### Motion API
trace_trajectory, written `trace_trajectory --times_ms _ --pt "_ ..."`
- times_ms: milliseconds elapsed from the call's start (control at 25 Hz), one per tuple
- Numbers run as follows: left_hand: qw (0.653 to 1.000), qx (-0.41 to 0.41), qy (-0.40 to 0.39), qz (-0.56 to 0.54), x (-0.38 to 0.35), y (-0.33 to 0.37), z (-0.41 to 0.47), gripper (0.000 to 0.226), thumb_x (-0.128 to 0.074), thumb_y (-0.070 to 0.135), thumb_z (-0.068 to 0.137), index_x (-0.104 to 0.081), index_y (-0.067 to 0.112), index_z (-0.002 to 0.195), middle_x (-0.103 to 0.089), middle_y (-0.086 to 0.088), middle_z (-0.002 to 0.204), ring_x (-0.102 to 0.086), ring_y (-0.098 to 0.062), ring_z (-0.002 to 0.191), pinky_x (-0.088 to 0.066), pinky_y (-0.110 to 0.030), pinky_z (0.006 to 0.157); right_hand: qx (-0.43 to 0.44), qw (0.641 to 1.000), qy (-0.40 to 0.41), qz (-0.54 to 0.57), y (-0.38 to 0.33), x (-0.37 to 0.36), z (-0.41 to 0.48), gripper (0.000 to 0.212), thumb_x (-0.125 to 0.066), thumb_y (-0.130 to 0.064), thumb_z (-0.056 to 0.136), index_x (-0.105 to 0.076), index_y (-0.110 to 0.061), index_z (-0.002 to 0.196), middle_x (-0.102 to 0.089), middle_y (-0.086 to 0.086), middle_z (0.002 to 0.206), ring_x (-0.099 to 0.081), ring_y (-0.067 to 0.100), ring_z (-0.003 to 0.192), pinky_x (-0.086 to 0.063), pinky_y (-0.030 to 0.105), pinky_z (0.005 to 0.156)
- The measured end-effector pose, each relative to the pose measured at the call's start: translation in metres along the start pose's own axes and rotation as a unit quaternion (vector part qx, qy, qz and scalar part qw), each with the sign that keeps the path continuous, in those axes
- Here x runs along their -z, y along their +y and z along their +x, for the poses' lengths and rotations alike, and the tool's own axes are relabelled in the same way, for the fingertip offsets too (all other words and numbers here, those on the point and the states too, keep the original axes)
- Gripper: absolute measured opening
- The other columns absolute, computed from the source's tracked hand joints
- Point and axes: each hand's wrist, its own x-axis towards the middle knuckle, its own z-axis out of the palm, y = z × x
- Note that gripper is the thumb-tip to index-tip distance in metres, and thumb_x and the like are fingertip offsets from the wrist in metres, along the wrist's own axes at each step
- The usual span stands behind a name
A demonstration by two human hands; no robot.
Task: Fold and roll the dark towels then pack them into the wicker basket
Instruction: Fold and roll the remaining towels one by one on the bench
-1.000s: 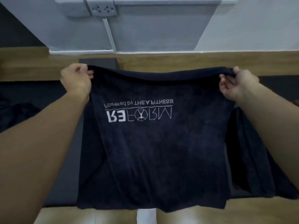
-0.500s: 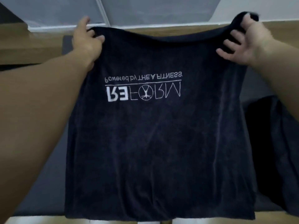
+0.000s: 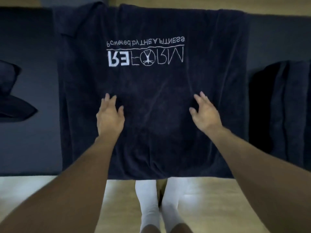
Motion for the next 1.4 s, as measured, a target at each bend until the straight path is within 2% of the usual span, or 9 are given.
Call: trace_trajectory --times_ms 200,320,400,520,680,960,1080,1240,1400 --pt "0.969 0.21 0.06 -0.114 -0.01 -0.056 -0.126 0.054 -0.057 0.017 0.098 -0.039 0.007 0.147 -0.032 -0.011 0.158 -0.037 -0.033 0.14 -0.031 -0.041 0.114 -0.11 0.994 0.02 0.007 0.06 -0.049 -0.124 0.052 -0.053 -0.025 0.098 -0.04 -0.016 0.147 -0.029 0.003 0.158 -0.039 0.027 0.137 -0.036 0.047 0.11" --pt "0.87 0.429 0.131 -0.204 -0.022 -0.078 -0.154 0.07 -0.064 0.026 0.094 -0.027 0.003 0.149 -0.032 -0.018 0.153 -0.037 -0.034 0.138 -0.031 -0.037 0.114 -0.249 0.946 0.15 0.143 0.089 -0.078 -0.17 0.036 -0.061 -0.022 0.094 -0.056 -0.006 0.126 -0.055 0.017 0.126 -0.054 0.035 0.115 -0.041 0.038 0.098" --pt "0.756 0.548 0.094 -0.345 -0.039 -0.093 -0.161 0.078 -0.061 0.051 0.091 -0.03 0.009 0.15 -0.04 -0.011 0.148 -0.043 -0.03 0.133 -0.035 -0.04 0.115 -0.404 0.828 0.182 0.343 0.102 -0.092 -0.182 0.033 -0.066 -0.029 0.092 -0.054 -0.009 0.115 -0.061 0.011 0.109 -0.062 0.032 0.102 -0.047 0.034 0.084" --pt "0.634 0.507 0.027 -0.583 -0.051 -0.106 -0.167 0.05 -0.057 0.054 0.093 -0.055 0.019 0.129 -0.06 0.001 0.13 -0.058 -0.019 0.115 -0.046 -0.037 0.106 -0.441 0.633 0.096 0.63 0.109 -0.104 -0.178 0.038 -0.067 -0.043 0.09 -0.056 -0.016 0.114 -0.065 0.005 0.101 -0.068 0.018 0.091 -0.057 0.035 0.077" --pt "0.65 0.469 0.043 -0.597 -0.031 -0.109 -0.173 0.019 -0.058 0.025 0.097 -0.057 0.022 0.115 -0.063 0.003 0.116 -0.06 -0.015 0.109 -0.047 -0.036 0.104 -0.474 0.577 0.054 0.663 0.103 -0.093 -0.163 0.023 -0.065 -0.036 0.092 -0.058 -0.014 0.095 -0.061 -0.001 0.076 -0.06 0.009 0.063 -0.056 0.034 0.06" --pt "0.537 0.388 0.091 -0.743 0.066 -0.096 -0.18 0.031 -0.06 0.009 0.089 -0.069 0.015 0.119 -0.073 -0.007 0.112 -0.068 -0.029 0.108 -0.054 -0.045 0.094 -0.367 0.423 0.122 0.82 0.061 -0.002 -0.181 0.036 -0.046 -0.02 0.098 -0.058 -0.014 0.131 -0.067 0.012 0.121 -0.063 0.03 0.11 -0.058 0.043 0.073" --pt "0.526 0.384 0.09 -0.753 0.115 -0.077 -0.184 0.029 -0.059 0.015 0.093 -0.067 0.015 0.121 -0.07 -0.008 0.118 -0.065 -0.032 0.112 -0.052 -0.049 0.096 -0.316 0.442 0.035 0.839 0.022 0.061 -0.196 0.044 -0.048 -0.045 0.1 -0.065 -0.009 0.117 -0.069 0.019 0.109 -0.063 0.033 0.105 -0.06 0.043 0.056" --pt "0.538 0.388 0.128 -0.738 0.196 -0.021 -0.119 0.059 -0.067 0.025 0.09 -0.045 0.017 0.144 -0.055 -0.016 0.136 -0.06 -0.042 0.111 -0.057 -0.06 0.073 -0.272 0.477 0.02 0.835 -0.042 0.164 -0.168 0.056 -0.048 -0.051 0.098 -0.057 -0.006 0.13 -0.062 0.021 0.124 -0.059 0.036 0.115 -0.055 0.048 0.084" --pt "0.646 0.3 0.237 -0.661 0.325 0.122 -0.038 0.067 -0.057 0.047 0.095 -0.033 0.018 0.151 -0.043 -0.01 0.149 -0.051 -0.037 0.126 -0.049 -0.058 0.096 -0.157 0.503 0.083 0.846 -0.121 0.32 -0.112 0.057 -0.056 -0.049 0.094 -0.052 -0.01 0.136 -0.061 0.011 0.13 -0.061 0.027 0.114 -0.058 0.038 0.066"
